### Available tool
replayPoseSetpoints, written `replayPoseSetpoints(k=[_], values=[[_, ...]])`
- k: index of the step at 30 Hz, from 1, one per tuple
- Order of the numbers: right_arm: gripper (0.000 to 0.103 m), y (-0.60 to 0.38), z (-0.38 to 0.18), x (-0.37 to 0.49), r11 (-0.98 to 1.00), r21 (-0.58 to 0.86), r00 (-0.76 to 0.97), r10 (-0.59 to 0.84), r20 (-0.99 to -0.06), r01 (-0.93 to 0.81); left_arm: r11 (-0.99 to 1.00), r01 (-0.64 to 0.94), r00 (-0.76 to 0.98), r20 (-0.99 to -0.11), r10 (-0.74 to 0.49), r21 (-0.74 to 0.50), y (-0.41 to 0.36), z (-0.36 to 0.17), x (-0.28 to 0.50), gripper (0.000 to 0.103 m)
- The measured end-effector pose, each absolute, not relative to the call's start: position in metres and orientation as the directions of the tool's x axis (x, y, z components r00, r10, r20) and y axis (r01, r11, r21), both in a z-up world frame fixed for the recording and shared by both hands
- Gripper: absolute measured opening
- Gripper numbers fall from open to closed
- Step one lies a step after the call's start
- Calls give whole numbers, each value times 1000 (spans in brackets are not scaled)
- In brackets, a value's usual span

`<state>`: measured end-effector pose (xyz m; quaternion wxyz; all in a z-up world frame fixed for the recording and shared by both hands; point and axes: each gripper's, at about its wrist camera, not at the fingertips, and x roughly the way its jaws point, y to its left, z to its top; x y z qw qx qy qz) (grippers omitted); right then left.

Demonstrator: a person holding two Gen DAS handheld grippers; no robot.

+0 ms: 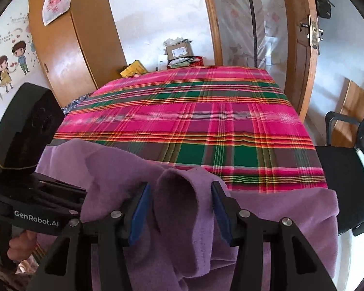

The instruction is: Fold clothes

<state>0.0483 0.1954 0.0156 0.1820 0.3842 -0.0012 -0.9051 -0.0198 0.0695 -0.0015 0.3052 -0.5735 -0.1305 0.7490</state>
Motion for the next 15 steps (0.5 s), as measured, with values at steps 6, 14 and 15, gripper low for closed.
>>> replayPoseSetpoints(k=[6,14,15], values=[[47,194,10,44,-937,125,-628,-314,-712,327,-779,-305,-157,-778,608,-547,70,-2,-20,19],[10,201,13,47,-951,95,-667,-276,-692,294,-774,-324,-156,-776,611,-544,81,4,-22,19],[9,207,15,48,-952,111,-671,-282,-685,287,-772,-327,-157,-774,613,-545,82,5,-22,19]])
